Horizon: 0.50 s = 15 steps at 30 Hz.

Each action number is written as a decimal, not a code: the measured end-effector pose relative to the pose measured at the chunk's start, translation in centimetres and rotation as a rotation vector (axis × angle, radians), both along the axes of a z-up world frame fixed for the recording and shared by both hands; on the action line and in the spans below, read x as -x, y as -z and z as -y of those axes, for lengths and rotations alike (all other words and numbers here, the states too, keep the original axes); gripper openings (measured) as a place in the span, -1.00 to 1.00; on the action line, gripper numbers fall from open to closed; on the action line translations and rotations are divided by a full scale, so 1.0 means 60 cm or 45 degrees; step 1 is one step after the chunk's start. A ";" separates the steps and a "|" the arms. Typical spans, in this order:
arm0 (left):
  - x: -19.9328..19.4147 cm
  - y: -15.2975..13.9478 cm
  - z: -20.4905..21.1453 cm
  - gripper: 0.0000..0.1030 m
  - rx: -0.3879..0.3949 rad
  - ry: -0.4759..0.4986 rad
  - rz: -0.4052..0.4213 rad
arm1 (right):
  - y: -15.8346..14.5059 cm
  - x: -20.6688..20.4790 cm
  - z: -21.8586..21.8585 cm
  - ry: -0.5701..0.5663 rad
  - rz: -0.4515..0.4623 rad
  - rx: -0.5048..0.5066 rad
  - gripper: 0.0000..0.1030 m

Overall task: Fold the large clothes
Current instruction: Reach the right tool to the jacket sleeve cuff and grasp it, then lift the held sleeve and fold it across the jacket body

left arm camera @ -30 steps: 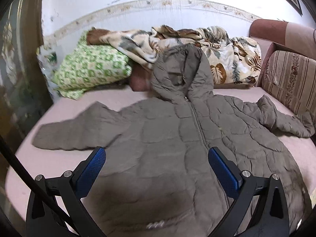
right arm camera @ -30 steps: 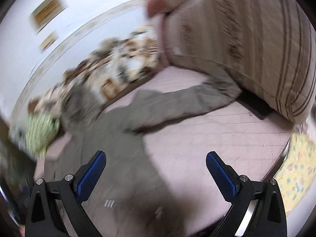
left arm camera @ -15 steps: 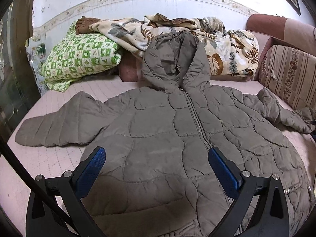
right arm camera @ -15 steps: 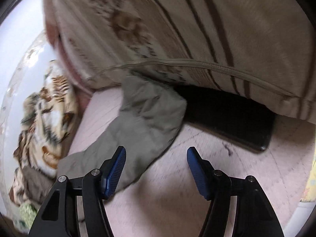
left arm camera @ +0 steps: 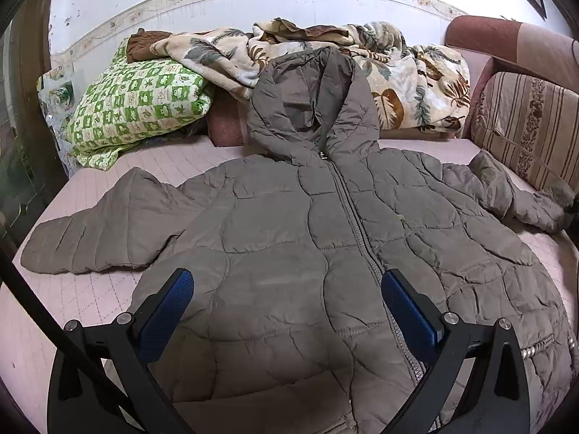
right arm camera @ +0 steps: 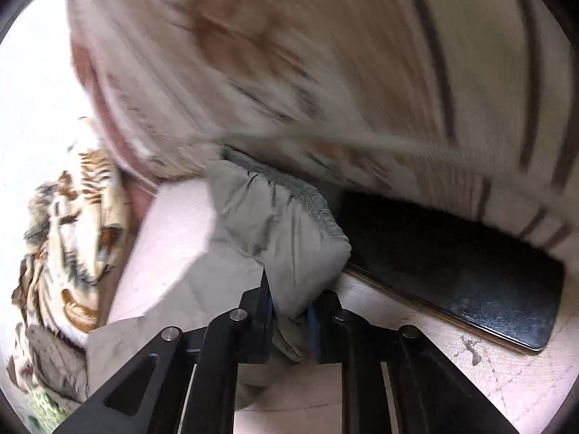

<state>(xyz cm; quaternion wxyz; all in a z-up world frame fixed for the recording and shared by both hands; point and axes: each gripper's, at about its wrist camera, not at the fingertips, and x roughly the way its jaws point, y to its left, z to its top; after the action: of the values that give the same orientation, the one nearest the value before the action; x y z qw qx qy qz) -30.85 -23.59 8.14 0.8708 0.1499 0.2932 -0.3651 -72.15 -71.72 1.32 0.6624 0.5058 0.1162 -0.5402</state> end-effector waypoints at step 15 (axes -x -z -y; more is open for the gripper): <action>-0.036 -0.013 -0.041 1.00 0.031 -0.083 -0.038 | -0.381 -0.159 -0.150 -0.325 -0.125 0.670 -0.72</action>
<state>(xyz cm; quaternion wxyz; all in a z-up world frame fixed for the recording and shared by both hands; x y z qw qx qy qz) -28.70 -21.11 8.89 0.8794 0.1243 0.3066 -0.3423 -62.61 -62.70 24.16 0.8270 0.2712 0.0665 -0.4879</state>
